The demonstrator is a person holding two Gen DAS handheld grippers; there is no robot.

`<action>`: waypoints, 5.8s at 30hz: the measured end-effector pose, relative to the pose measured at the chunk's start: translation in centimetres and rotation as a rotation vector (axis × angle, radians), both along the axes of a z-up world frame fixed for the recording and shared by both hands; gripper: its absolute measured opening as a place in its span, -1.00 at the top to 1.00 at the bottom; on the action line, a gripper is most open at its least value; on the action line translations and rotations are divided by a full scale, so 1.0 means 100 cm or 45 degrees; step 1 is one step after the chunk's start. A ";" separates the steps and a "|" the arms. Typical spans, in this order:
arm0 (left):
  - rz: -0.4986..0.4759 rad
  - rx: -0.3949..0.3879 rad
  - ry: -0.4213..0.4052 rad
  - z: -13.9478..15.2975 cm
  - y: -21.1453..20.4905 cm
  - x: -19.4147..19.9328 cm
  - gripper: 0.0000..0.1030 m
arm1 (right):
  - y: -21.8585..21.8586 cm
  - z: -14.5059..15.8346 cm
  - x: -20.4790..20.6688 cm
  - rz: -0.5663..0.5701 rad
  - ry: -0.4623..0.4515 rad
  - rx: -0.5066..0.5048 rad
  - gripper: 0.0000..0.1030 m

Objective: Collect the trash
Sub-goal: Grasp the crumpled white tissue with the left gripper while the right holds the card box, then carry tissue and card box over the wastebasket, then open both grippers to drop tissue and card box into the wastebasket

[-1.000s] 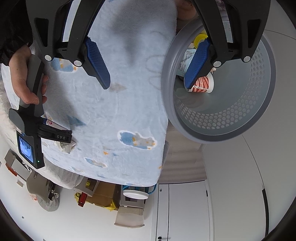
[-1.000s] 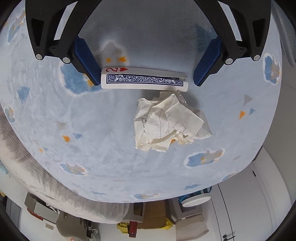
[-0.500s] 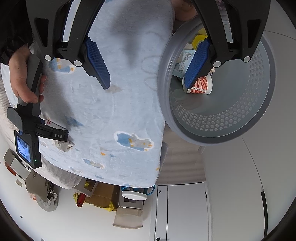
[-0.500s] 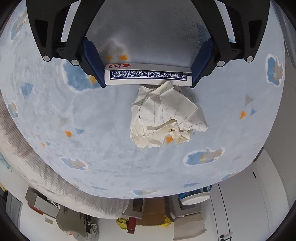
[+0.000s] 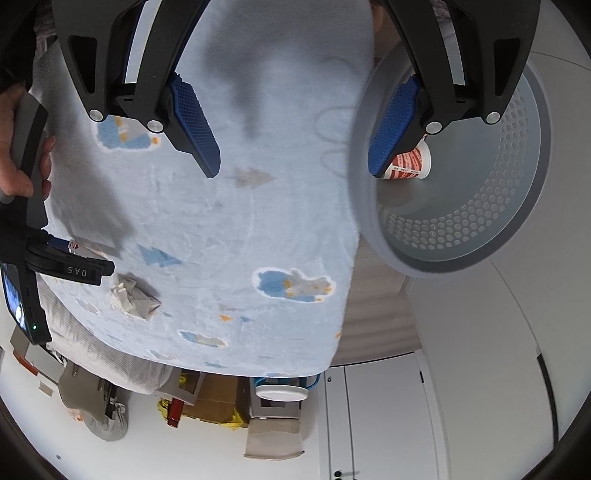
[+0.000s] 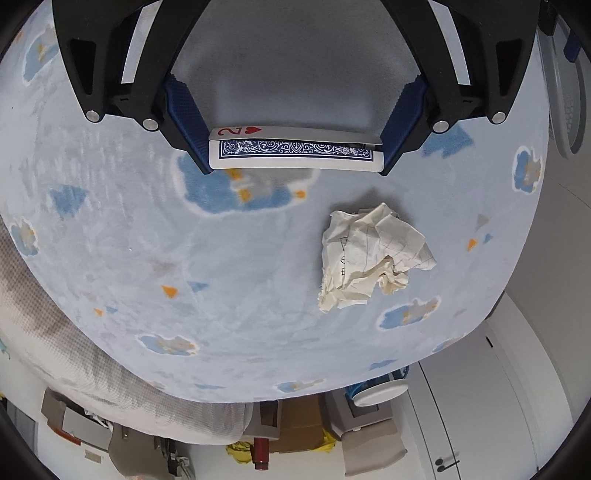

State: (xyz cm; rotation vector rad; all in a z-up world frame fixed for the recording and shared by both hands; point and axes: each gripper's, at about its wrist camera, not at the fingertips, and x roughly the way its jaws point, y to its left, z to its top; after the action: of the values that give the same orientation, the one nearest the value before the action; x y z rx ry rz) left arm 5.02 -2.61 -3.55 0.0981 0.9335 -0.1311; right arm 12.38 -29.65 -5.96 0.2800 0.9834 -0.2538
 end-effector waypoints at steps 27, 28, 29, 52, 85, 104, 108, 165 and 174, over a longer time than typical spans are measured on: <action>-0.347 -0.019 0.005 0.002 -0.194 0.111 -0.53 | -0.100 0.057 -0.029 -0.127 -0.171 0.124 -0.64; -0.356 -0.019 0.007 0.002 -0.199 0.115 -0.53 | -0.104 0.057 -0.030 -0.137 -0.175 0.133 -0.64; -0.361 -0.011 0.004 0.002 -0.203 0.119 -0.53 | -0.108 0.058 -0.031 -0.146 -0.180 0.143 -0.64; -0.373 0.081 0.087 -0.033 -0.248 0.162 -0.52 | -0.115 0.057 -0.032 -0.140 -0.198 0.206 -0.64; -0.076 -0.014 -0.101 0.049 -0.071 0.064 -0.17 | -0.014 0.080 -0.018 0.118 -0.235 0.148 -0.64; 0.265 0.056 -0.157 0.058 0.101 0.003 -0.18 | 0.178 0.078 -0.022 0.589 -0.209 0.085 -0.64; 0.315 0.047 -0.143 0.051 0.124 -0.002 -0.18 | 0.207 0.073 -0.023 0.653 -0.199 0.087 -0.64; 0.565 0.053 -0.076 0.022 0.212 -0.014 -0.40 | 0.327 0.053 -0.016 1.008 -0.195 0.174 -0.87; 0.566 0.058 -0.077 0.022 0.213 -0.014 -0.42 | 0.325 0.054 -0.017 0.999 -0.193 0.172 -0.87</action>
State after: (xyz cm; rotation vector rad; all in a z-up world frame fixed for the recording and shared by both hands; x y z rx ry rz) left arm 3.59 18.66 -1.40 -0.0643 0.8781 0.3027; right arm 10.68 2.84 -0.58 0.0194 0.8933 0.5427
